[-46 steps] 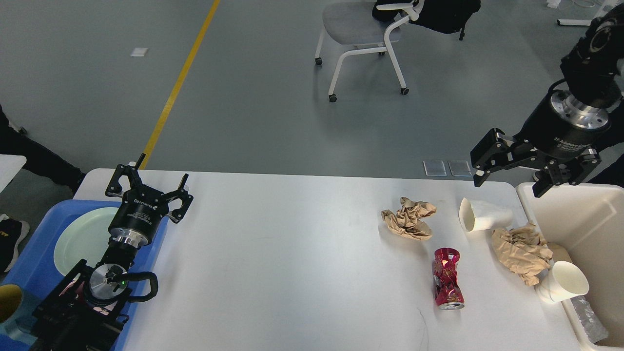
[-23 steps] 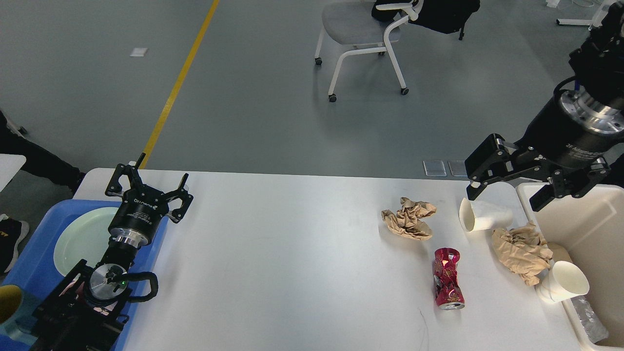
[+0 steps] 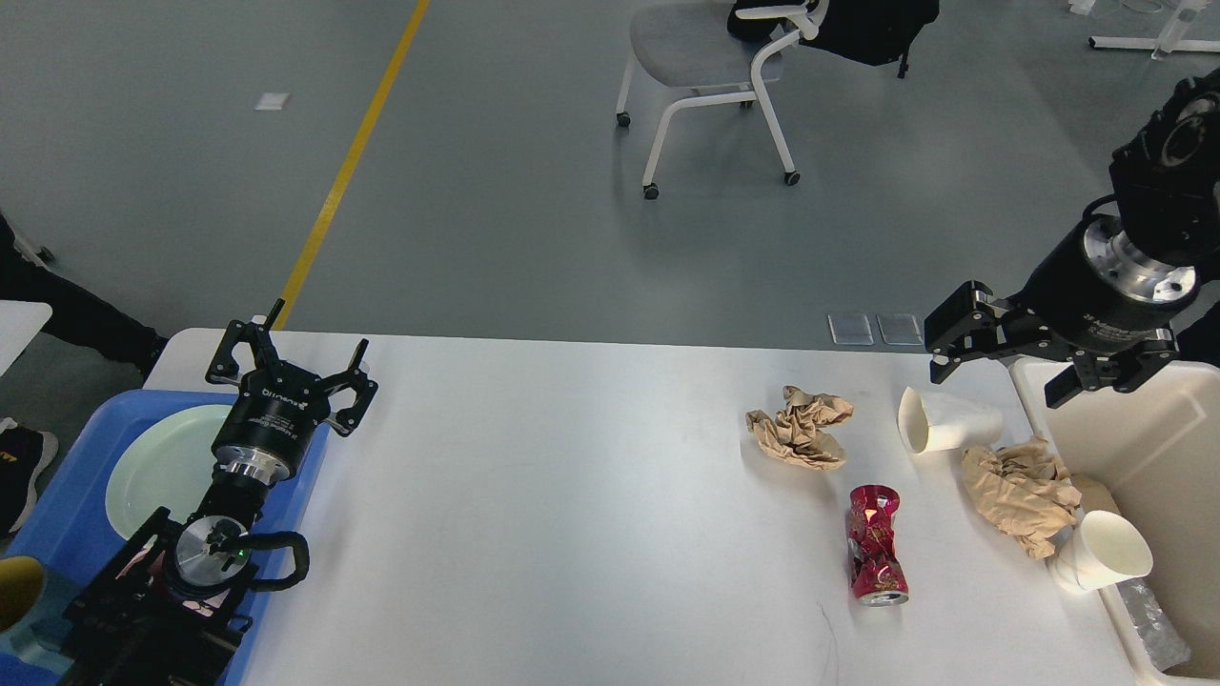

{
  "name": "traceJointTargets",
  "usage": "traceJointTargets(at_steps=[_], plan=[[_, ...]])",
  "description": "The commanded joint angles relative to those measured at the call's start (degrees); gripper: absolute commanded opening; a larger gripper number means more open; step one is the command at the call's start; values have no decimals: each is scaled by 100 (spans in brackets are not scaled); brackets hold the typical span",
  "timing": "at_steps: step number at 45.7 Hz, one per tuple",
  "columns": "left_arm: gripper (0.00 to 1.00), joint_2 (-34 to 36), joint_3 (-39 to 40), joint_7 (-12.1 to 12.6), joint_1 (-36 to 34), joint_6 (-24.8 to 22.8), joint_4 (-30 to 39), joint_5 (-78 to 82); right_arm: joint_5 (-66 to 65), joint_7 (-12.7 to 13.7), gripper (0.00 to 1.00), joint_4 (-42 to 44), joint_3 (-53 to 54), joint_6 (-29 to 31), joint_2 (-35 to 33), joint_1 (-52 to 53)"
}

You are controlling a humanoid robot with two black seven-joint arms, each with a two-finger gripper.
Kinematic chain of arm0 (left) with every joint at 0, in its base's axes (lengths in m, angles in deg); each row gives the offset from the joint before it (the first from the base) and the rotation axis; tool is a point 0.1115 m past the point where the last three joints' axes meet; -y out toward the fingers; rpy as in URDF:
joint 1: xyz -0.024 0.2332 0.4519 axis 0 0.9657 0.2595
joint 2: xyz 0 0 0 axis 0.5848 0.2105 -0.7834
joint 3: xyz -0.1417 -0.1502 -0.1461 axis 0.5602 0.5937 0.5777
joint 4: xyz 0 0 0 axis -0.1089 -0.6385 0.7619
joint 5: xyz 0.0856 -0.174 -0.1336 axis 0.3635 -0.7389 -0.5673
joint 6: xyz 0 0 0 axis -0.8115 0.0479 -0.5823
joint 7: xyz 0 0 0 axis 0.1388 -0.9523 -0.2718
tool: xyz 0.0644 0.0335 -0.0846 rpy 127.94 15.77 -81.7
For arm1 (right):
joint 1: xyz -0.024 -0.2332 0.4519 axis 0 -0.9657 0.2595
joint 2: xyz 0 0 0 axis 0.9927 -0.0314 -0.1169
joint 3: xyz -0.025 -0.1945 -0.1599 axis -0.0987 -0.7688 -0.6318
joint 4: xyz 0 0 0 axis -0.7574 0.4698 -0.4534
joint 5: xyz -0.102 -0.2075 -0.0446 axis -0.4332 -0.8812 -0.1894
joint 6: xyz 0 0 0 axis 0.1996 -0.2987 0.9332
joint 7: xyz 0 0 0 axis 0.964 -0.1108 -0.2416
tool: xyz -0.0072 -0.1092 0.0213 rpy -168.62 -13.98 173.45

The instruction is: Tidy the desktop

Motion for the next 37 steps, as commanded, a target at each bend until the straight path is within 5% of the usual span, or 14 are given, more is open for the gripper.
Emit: traceJointTargets(at_steps=[1,12,21,37], plan=[[96,0,1,0,0,0,0,0,-7,-1,100,261,-137,-617,-48,-558],[96,0,1,0,0,0,0,0,563,-1,100,1147,117,-1813,-74,-1876],[96,0,1,0,0,0,0,0,3024,-1,100,2633,785,-1848,-83,-3432],[96,0,1,0,0,0,0,0,3333,8,100,3961,1893,-1892,22,-4874]])
